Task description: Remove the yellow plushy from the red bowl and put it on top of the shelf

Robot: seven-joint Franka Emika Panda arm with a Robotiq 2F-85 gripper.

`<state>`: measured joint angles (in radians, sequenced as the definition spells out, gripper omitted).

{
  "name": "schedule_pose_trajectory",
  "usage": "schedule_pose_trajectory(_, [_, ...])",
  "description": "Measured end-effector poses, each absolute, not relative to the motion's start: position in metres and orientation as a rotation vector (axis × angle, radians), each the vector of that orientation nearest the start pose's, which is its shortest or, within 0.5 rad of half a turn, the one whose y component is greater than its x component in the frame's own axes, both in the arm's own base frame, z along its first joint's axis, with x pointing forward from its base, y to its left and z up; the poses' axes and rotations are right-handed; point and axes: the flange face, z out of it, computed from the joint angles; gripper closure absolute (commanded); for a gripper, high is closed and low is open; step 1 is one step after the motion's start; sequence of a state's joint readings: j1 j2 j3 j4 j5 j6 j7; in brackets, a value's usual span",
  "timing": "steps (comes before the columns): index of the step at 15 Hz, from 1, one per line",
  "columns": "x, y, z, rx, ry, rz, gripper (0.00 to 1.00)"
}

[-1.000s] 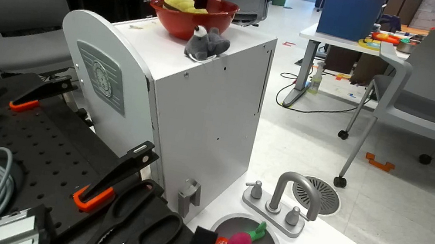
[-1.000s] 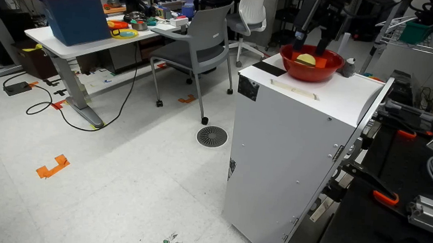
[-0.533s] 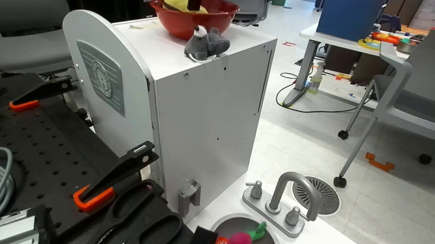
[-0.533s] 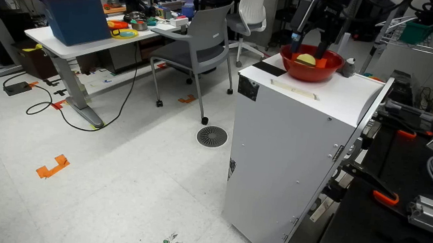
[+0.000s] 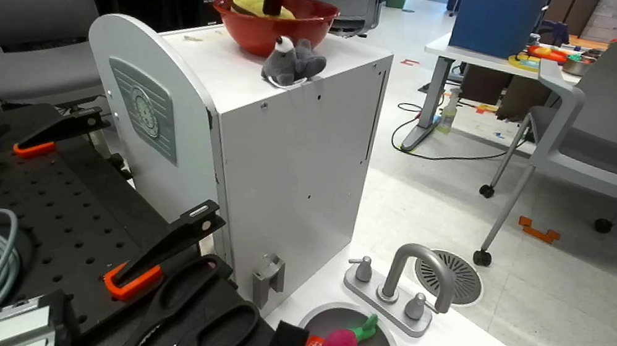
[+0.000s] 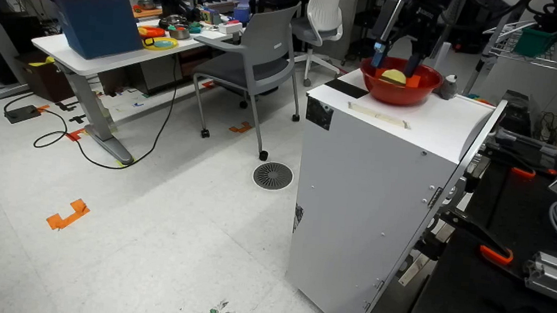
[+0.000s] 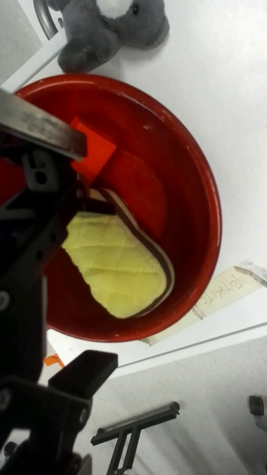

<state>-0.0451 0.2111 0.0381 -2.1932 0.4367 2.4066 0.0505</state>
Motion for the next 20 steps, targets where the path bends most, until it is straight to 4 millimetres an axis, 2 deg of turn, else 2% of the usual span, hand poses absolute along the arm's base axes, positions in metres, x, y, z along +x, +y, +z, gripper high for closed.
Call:
schedule_pose_trajectory(1, [0.5548, -0.0014, 0.2896, -2.787, 0.546, 0.008, 0.46])
schedule_pose_trajectory(4, [0.555, -0.0023, 0.2898, -2.782, 0.555, 0.007, 0.49])
schedule_pose_trajectory(6, [0.5553, -0.0024, 0.2901, -2.771, 0.566, 0.006, 0.45])
schedule_pose_trajectory(8, [0.5554, -0.0025, 0.2903, -2.766, 0.572, 0.006, 0.51])
schedule_pose_trajectory(10, [0.5555, -0.0026, 0.2905, -2.763, 0.575, 0.005, 0.61])
schedule_pose_trajectory(11, [0.5556, -0.0027, 0.2905, -2.762, 0.576, 0.005, 0.62])
schedule_pose_trajectory(12, [0.5557, -0.0027, 0.2906, -2.761, 0.576, 0.004, 0.83])
schedule_pose_trajectory(14, [0.5559, -0.003, 0.291, -2.76, 0.577, 0.003, 0.88])
schedule_pose_trajectory(15, [0.5561, -0.0033, 0.2912, -2.76, 0.578, 0.002, 0.96])
schedule_pose_trajectory(16, [0.5564, -0.0038, 0.2915, -2.76, 0.579, 0.001, 1.0])
schedule_pose_trajectory(20, [0.5576, -0.0069, 0.2935, -2.759, 0.586, -0.007, 1.0])
